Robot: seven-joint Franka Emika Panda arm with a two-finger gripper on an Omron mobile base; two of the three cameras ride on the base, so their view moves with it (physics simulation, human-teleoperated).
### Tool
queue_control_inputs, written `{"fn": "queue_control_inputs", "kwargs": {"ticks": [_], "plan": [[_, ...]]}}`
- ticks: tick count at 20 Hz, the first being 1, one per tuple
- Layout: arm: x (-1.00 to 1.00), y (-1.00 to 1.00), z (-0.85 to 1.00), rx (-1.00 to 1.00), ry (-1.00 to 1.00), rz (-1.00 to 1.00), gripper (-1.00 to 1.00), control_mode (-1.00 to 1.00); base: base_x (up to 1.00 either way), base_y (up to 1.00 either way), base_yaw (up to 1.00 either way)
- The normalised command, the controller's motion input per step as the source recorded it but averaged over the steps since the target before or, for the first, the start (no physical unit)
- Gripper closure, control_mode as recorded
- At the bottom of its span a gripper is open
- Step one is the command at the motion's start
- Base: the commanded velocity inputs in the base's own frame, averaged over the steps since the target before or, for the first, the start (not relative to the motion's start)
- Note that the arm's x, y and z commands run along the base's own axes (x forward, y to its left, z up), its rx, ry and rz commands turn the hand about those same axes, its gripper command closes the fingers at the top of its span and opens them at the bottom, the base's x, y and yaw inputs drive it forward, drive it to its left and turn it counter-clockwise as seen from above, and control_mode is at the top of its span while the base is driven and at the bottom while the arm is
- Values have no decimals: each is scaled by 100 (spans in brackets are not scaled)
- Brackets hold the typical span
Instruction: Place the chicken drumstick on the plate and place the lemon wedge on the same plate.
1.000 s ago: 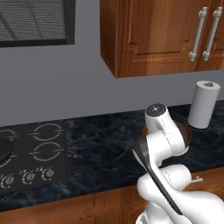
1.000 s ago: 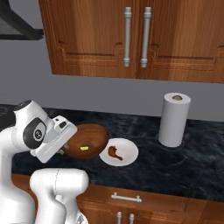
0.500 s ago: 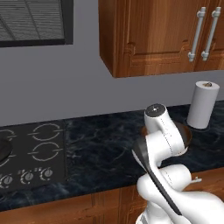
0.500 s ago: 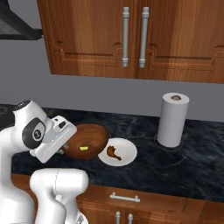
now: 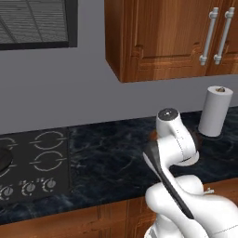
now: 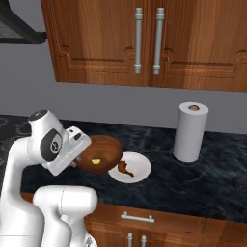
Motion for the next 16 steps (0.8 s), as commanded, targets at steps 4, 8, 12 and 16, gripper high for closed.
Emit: {"fn": "queue_control_inputs", "kwargs": {"ticks": [4,8,12,16], "plan": [[38,-4,-6,12,0,-2,100,-100,0,0,0],[45,-2,-7,18,0,-6,100,-100,0,0,0],[36,-12,-22,29,0,-10,100,-100,0,0,0],[29,-5,-31,27,0,-10,100,-100,0,0,0]]}}
